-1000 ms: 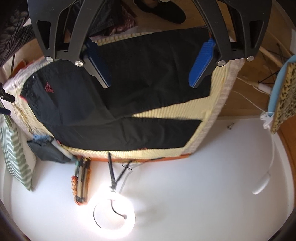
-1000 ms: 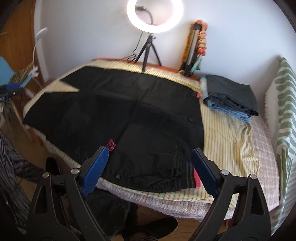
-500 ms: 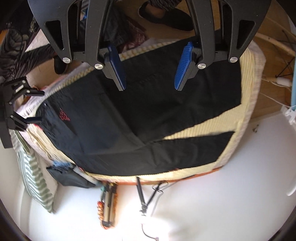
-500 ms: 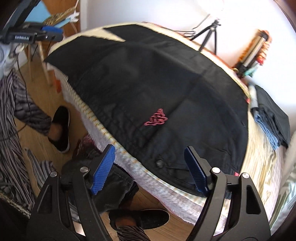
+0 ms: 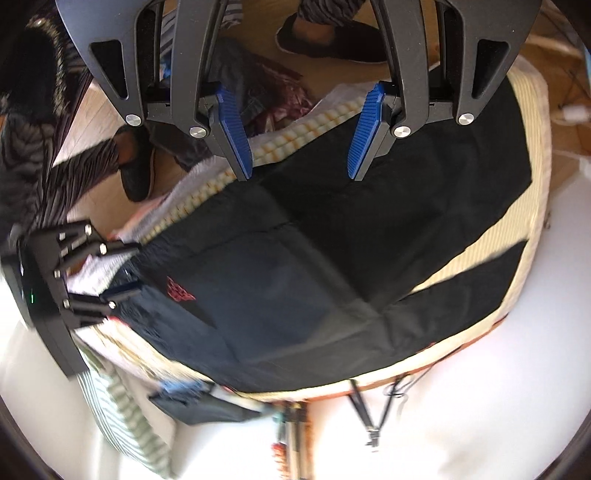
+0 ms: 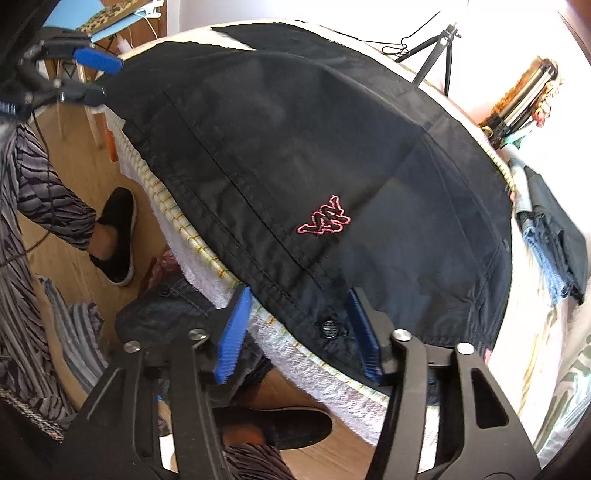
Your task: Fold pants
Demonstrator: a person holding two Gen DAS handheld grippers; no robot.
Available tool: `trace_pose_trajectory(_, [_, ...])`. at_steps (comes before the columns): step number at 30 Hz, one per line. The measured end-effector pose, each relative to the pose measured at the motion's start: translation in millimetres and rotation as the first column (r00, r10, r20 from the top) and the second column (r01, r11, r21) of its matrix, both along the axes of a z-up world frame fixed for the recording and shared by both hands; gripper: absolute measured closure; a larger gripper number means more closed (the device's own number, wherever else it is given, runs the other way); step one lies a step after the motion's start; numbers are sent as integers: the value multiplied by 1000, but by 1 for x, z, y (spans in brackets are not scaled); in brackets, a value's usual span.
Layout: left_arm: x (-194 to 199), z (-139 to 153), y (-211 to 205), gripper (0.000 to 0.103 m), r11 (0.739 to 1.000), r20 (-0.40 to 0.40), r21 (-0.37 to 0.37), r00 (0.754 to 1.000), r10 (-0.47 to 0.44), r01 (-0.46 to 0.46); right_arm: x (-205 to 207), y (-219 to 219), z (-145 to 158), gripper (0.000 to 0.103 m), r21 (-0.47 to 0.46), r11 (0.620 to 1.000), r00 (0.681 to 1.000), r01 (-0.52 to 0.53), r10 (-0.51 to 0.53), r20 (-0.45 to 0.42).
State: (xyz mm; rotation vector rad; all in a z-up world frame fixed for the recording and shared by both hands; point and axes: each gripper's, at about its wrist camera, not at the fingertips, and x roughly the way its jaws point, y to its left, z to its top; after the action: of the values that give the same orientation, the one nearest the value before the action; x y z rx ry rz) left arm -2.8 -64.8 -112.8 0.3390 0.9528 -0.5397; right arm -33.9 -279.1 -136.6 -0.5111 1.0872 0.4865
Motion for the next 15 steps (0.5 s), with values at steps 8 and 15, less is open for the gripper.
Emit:
trace_pose_trajectory(8, [-1, -26, -35, 50, 975, 8, 167, 989, -148, 144, 1, -4, 2, 54, 37, 999, 1000, 20, -19, -19])
trace_pose_trajectory(15, [5, -32, -42, 51, 970, 28, 195, 988, -155, 147, 5, -8, 6, 59, 65, 997, 999, 46, -45, -18])
